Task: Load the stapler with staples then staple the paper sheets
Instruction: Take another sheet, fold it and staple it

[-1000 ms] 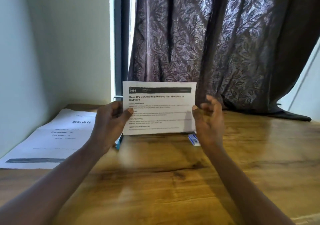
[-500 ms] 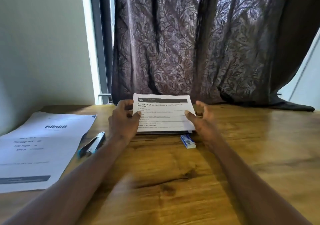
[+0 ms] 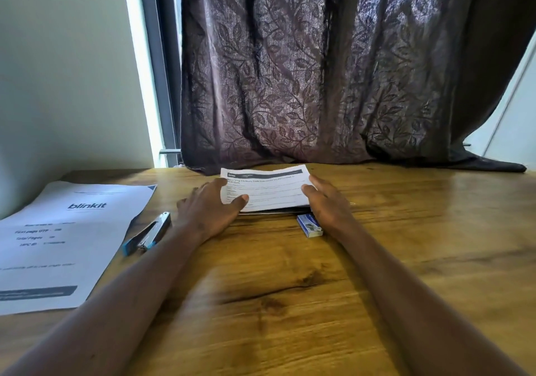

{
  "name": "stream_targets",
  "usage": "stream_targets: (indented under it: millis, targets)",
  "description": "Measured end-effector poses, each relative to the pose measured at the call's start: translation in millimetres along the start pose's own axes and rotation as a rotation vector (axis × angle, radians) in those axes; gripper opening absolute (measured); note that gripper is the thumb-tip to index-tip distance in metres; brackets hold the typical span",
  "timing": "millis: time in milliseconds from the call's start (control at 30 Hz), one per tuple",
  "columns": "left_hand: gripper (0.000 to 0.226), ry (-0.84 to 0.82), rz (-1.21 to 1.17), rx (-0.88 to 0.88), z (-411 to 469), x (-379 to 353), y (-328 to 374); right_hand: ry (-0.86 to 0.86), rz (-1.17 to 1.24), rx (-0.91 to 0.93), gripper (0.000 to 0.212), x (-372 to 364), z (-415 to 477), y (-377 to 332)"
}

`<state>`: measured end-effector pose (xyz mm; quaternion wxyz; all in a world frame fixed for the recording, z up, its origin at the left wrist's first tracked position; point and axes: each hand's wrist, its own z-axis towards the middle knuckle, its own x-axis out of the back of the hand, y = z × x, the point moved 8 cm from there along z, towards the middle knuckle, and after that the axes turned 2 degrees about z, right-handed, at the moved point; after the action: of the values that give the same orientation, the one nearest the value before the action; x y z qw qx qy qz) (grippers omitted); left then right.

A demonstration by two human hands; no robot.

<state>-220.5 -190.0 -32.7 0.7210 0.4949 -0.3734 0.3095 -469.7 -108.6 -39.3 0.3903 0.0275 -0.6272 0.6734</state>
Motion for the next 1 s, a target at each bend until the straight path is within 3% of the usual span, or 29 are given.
stream_targets:
  millis: [233,367,533,800,1000]
  targets:
    - [0.084,-0.110,0.172,-0.095,-8.0,-7.8,4.2,-0.056,-0.349,-0.001,0.072,-10.3,4.7,1.8]
    - [0.068,-0.072,0.119,-0.121,-11.6,-4.1,6.9,-0.067,-0.358,0.052,0.070,-5.0,2.5,0.5]
    - [0.063,-0.051,0.097,-0.106,-13.8,0.2,8.5,-0.167,-0.412,0.123,0.084,1.4,-2.0,3.0]
    - [0.054,-0.069,0.074,-0.114,-11.9,-0.7,6.8,-0.139,-0.429,0.189,0.064,2.6,-1.3,-1.6]
    - [0.066,-0.020,0.019,-0.151,-18.8,7.4,11.5,-0.061,-0.544,0.329,0.072,5.4,-5.9,-22.4]
